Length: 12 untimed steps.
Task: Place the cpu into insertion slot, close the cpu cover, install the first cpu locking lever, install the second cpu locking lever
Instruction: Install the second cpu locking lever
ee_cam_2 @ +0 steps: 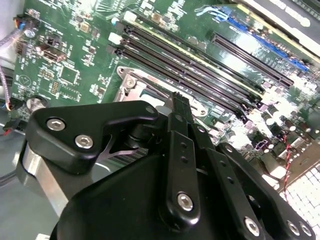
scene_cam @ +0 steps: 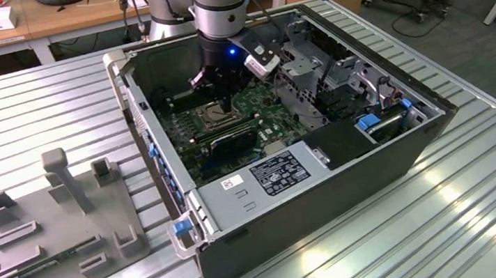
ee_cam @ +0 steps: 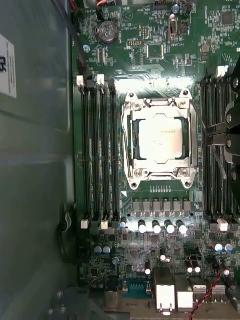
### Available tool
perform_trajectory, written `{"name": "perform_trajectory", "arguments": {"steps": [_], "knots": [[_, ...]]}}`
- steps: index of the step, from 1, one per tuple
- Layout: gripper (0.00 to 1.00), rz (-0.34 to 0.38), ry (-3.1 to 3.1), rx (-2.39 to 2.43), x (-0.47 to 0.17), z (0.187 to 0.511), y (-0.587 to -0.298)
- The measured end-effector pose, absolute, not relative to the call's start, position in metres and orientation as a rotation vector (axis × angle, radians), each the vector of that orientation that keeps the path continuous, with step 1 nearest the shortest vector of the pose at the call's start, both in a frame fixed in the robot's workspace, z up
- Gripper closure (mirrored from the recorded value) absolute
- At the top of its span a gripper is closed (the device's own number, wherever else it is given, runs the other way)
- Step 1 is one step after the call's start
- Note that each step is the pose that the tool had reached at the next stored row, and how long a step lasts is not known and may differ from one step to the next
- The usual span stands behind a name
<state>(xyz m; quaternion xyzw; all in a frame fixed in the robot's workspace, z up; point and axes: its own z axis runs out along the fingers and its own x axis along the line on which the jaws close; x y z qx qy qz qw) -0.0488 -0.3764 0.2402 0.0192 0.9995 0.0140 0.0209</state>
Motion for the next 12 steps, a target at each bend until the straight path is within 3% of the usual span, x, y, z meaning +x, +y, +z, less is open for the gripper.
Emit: {"name": "perform_trajectory", "arguments": {"steps": [12], "knots": [[0.89,0.043,3.099,0.059,-0.0594,0.2352,-0.3765]]}}
